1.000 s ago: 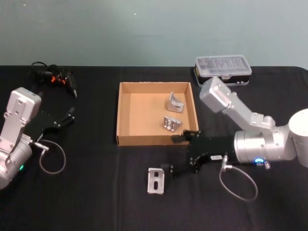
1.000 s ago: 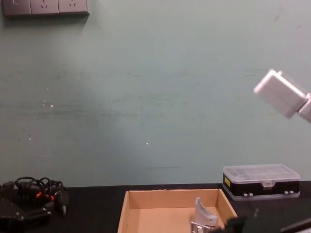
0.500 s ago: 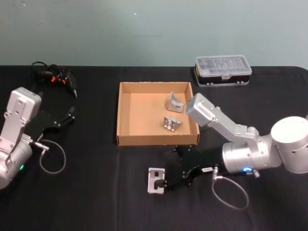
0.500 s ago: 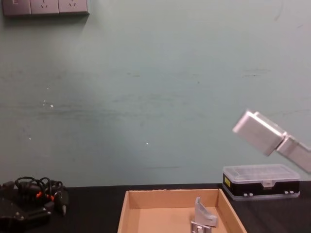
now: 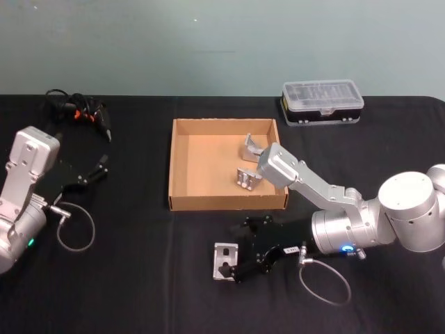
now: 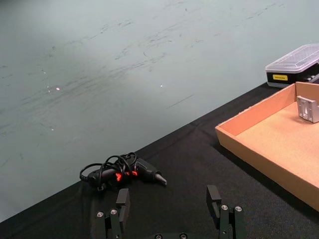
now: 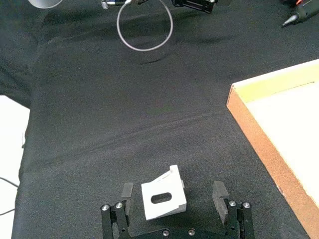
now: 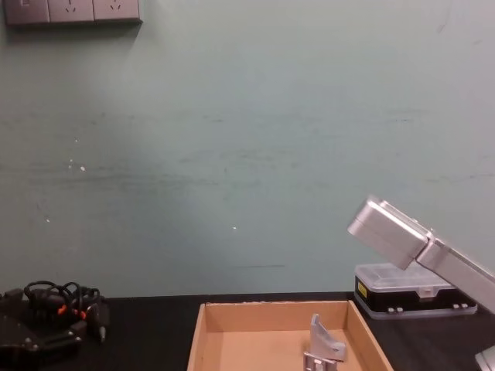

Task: Use one hand to pick up the angle iron from the table and place it into the box.

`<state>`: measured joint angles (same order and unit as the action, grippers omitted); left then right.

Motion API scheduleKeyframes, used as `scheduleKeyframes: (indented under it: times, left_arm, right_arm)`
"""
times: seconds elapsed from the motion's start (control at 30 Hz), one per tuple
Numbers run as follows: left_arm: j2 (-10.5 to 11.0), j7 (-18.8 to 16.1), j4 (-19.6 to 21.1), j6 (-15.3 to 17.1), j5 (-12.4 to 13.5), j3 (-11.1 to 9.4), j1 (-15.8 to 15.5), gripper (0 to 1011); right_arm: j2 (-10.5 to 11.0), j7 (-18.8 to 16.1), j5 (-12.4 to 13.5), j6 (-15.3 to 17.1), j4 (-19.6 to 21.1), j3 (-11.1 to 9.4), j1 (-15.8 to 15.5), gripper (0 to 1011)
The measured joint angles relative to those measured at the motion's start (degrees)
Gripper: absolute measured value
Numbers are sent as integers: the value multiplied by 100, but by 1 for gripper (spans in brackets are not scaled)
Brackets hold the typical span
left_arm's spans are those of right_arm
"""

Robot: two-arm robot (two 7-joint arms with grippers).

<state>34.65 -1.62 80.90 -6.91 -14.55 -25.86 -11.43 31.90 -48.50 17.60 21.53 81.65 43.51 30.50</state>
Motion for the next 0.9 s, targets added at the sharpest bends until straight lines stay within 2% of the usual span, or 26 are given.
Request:
scheduleKeyframes:
  times: [0.13,0.27,0.33,0.37,0.4,0.5,0.57,0.6,0.63,0.9]
  left_arm:
    - [0,0,0,0,0,0,0,1011]
    - [0,0,0,0,0,0,0,1011]
    - [0,0,0,0,0,0,0,1011]
    - [0,0,0,-1,0,0,0,1011]
    - [0,0,0,0,0,0,0,1011]
    - [0,0,0,0,0,0,0,1011]
    - [0,0,0,0,0,0,0,1011]
    - [0,0,0,0,0,0,0,1011]
    - [0,0,0,0,0,0,0,1011]
    - [0,0,0,0,0,0,0,1011]
  right_arm:
    - [11,34,36,-14,-14,52,24,1004]
    - [16,82,62,-24,-27,103,45,947]
    - [21,135,88,-25,-30,140,58,872]
    - [24,153,96,-25,-30,151,61,872]
    - [26,160,102,-24,-30,158,63,820]
    - [34,190,129,-24,-30,180,73,765]
    - [41,210,148,-27,-31,200,78,681]
    - [44,217,155,-31,-32,207,79,681]
    - [51,236,172,-44,-33,216,81,609]
    - [63,325,224,-106,-46,232,64,367]
